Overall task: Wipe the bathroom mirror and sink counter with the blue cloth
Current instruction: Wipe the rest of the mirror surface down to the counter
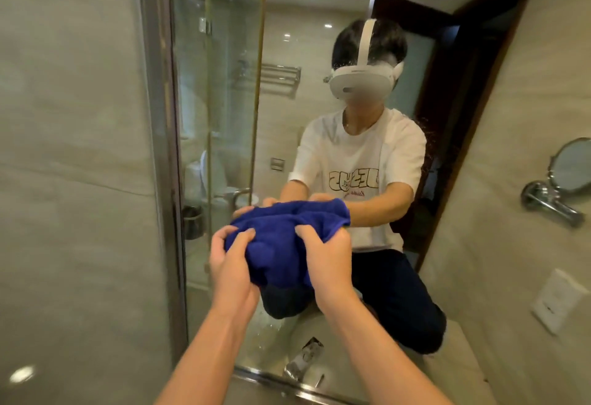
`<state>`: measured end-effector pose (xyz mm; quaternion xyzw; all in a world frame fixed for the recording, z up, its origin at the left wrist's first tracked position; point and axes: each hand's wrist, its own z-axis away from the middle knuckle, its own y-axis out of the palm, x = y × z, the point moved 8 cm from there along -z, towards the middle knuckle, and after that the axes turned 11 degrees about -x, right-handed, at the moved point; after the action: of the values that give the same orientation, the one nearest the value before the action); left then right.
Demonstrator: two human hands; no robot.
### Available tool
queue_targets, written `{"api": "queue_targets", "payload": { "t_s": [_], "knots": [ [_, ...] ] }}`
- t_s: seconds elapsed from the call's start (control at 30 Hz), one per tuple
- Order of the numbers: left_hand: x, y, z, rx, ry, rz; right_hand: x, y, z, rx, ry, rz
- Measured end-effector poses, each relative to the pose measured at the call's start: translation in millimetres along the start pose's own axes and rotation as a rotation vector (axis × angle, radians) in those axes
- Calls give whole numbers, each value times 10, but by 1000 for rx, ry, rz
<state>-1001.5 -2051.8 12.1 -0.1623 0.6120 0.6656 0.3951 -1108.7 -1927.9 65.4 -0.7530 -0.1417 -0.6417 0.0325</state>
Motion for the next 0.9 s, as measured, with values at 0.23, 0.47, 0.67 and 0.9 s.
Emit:
{"api": "queue_targets", "payload": {
  "t_s": [0.23, 0.47, 0.67, 0.9],
  "knots": [
    [-874, 1259, 387, 303, 247, 72, 1402, -206, -355, -33, -205, -144],
    [-1233, 2303, 959, 422, 371, 40, 2424, -762, -675, -82, -281, -220],
    [-228, 1781, 1157, 324, 360, -86, 1362, -1409, -701, -146, -145, -273],
    [3, 2192, 1621, 395, 443, -128, 1631, -2006, -875, -139, -186, -309]
  ]
}}
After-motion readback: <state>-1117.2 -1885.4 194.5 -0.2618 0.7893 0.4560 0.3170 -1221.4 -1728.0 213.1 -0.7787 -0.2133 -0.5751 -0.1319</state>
